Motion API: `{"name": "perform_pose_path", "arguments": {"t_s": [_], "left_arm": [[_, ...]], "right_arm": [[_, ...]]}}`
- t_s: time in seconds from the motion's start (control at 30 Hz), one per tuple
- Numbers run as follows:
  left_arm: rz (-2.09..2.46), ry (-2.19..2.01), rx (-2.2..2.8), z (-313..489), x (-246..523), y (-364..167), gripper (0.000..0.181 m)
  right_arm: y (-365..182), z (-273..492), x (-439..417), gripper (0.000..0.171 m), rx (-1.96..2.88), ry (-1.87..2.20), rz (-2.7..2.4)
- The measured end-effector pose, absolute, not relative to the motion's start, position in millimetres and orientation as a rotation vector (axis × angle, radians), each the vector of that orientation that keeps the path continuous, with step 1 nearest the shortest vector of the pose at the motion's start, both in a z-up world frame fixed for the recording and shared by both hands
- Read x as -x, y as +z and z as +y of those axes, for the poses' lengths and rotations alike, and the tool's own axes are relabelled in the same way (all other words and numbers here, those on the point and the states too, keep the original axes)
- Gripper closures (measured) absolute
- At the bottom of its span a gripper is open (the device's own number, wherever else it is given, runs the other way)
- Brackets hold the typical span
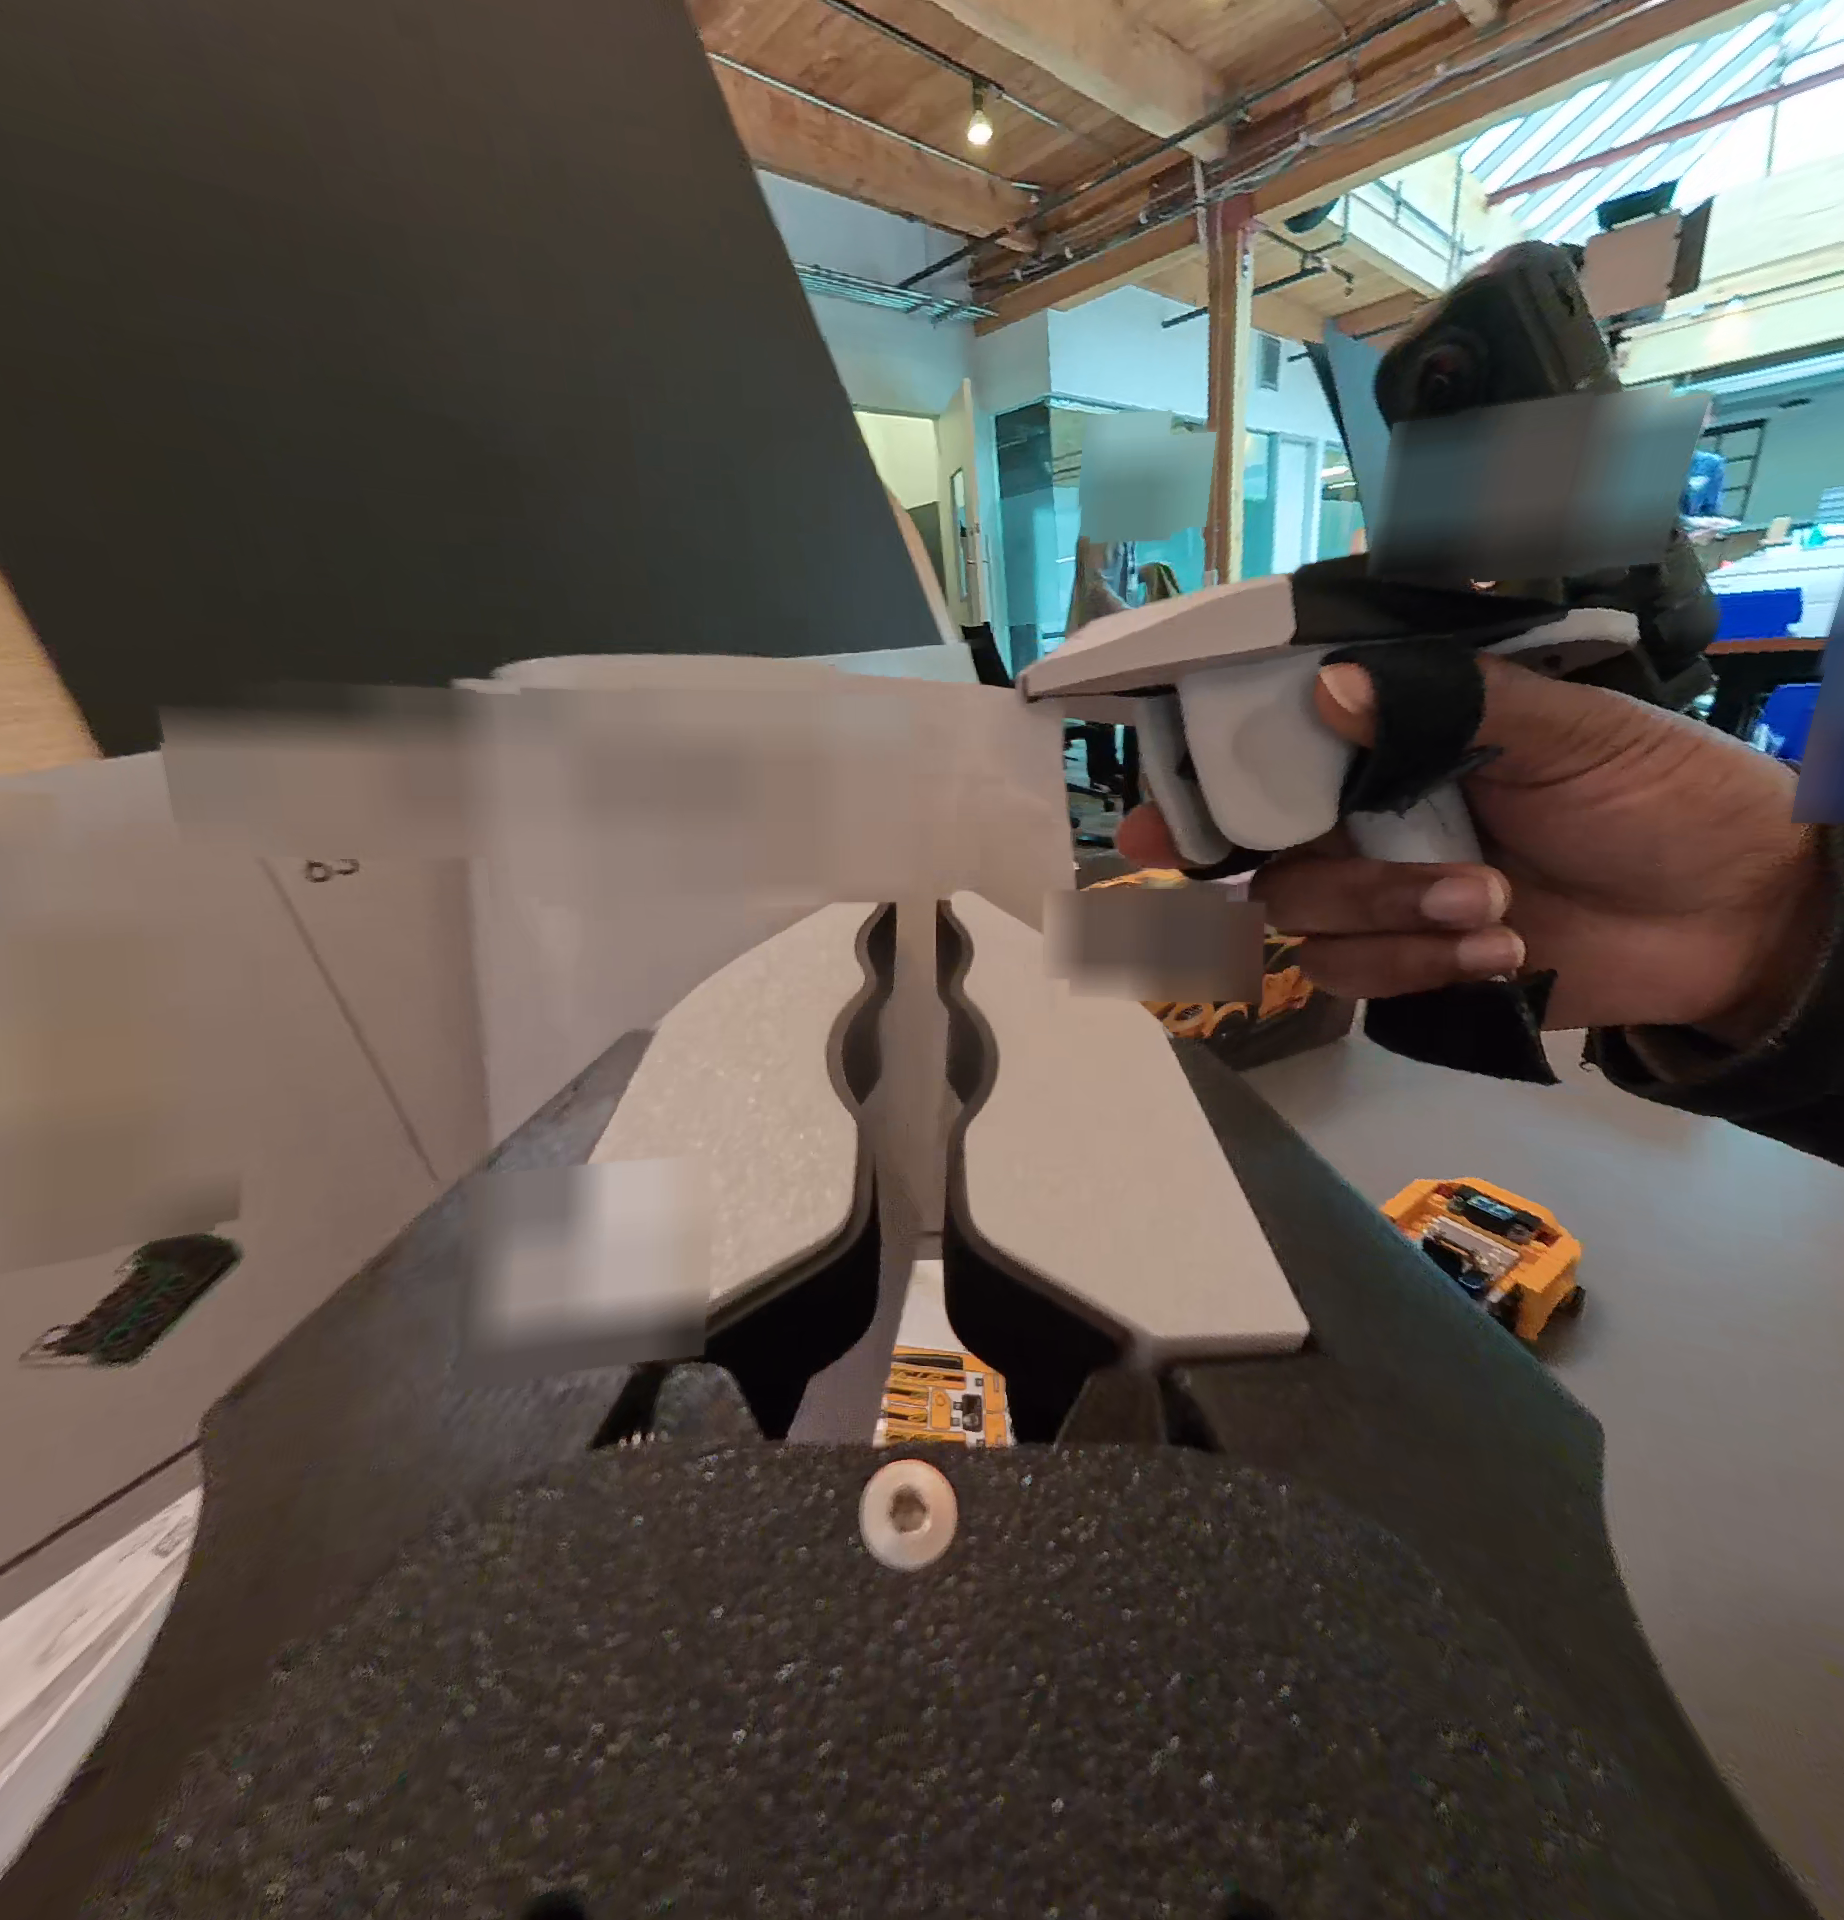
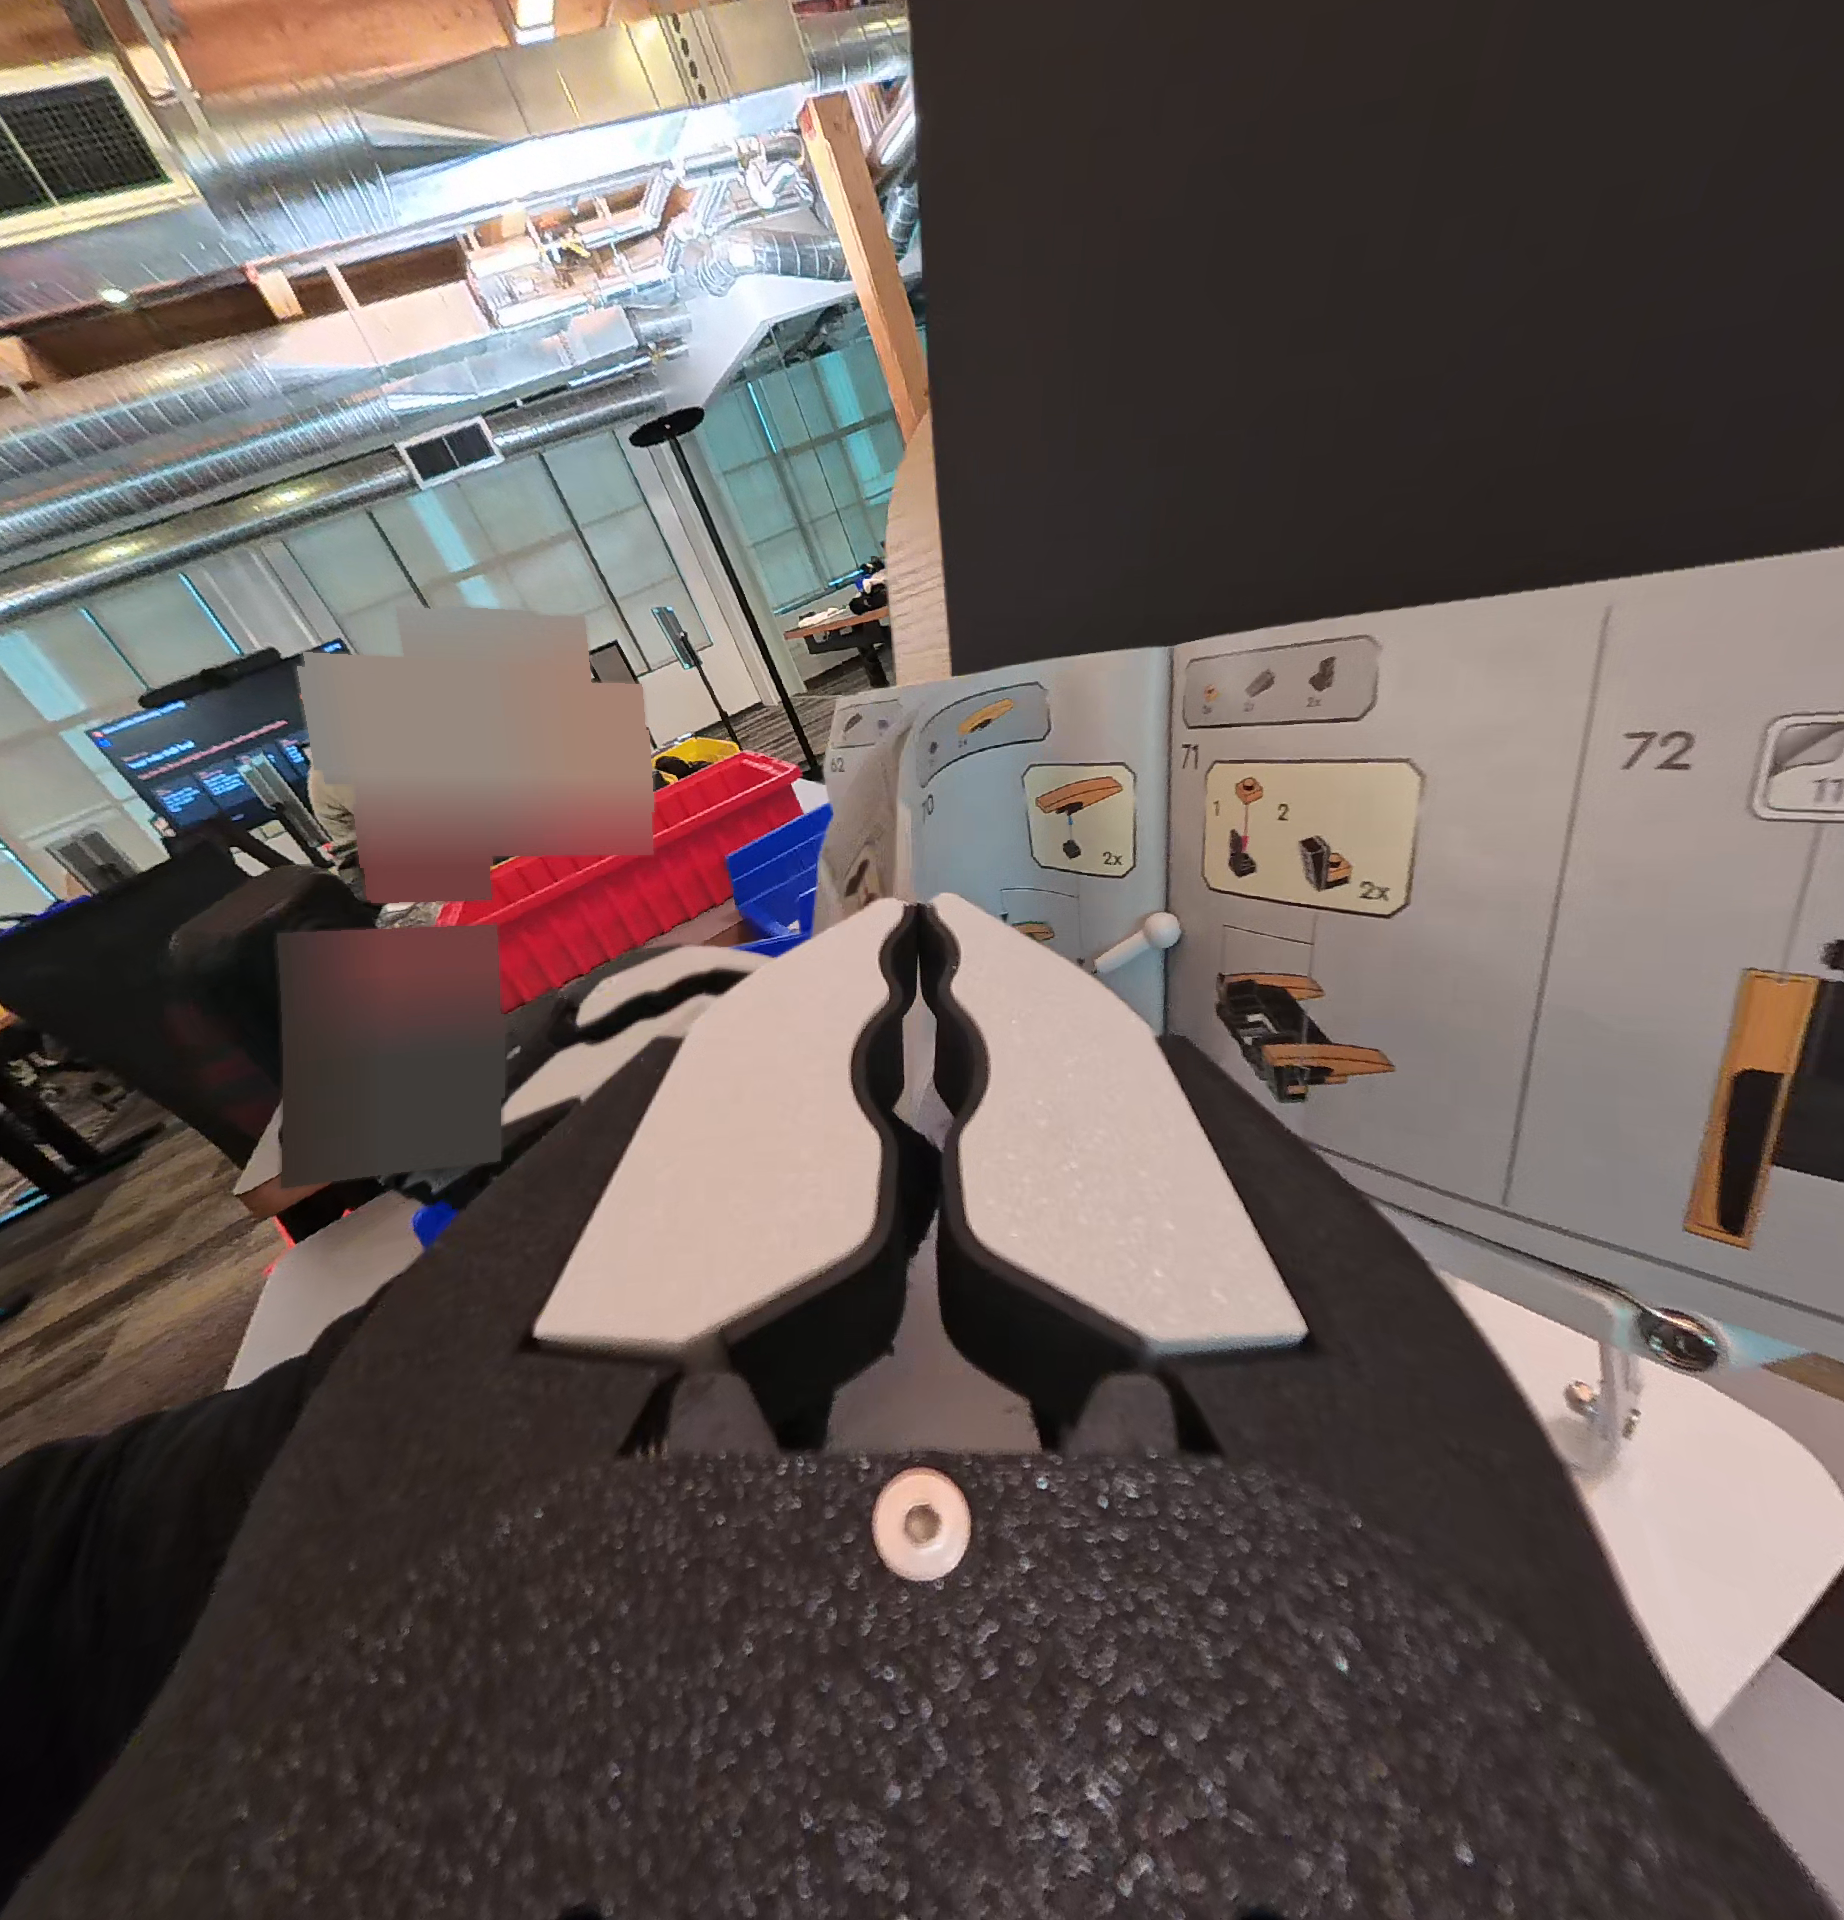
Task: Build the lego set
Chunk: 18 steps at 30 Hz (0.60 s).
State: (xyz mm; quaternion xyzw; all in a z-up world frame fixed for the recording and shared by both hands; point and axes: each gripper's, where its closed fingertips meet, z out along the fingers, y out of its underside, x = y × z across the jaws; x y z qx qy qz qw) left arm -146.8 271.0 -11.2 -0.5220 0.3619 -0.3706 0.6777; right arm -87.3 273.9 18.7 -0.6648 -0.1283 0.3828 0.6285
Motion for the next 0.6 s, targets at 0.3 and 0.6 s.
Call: {"name": "perform_pose_path", "arguments": {"t_s": [0.3, 0.6], "left_arm": [[0.554, -0.708, 1.241, 314, 206, 3, 0.176], [0.350, -0.602, 1.118, 320, 280, 48, 0.177]], "right_arm": [[17, 281, 70, 0.171, 1.542, 0.818, -0.284], [16, 288, 60, 0.171, 1.553, 0.785, -0.280]]}}
